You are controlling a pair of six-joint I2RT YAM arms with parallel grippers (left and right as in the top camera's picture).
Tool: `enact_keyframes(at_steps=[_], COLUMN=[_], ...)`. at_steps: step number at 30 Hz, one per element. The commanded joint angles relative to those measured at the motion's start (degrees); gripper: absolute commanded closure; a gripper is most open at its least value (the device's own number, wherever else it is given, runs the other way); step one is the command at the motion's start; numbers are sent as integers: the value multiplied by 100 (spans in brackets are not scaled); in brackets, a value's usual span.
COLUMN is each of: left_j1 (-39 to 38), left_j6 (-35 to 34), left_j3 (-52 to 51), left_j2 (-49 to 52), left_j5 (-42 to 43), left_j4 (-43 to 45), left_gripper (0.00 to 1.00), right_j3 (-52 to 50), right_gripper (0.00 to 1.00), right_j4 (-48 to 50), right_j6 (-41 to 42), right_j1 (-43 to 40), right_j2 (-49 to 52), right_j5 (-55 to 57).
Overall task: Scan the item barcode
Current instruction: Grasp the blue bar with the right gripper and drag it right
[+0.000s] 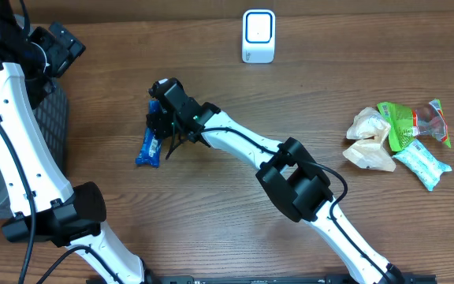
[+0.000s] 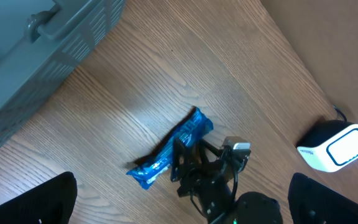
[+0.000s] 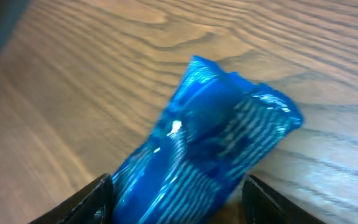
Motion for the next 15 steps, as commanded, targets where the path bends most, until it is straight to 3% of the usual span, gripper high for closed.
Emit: enact_keyframes(at_steps=[1, 7, 15], left_j1=[-44, -44, -44], left_j6=[-50, -50, -50], left_j3=[57, 57, 57], left_j2=[-160, -160, -160], left_j5=[17, 17, 17], left_j4=[-7, -7, -7], left_gripper=[0, 0, 0], right_j3=[144, 160, 160], right_gripper=[38, 39, 36], right_j4=[-227, -1539, -4199], right_j6=[-42, 197, 612], right_j1=[22, -83, -737], right_j2=[109, -133, -782], right_j5=[706, 741, 551])
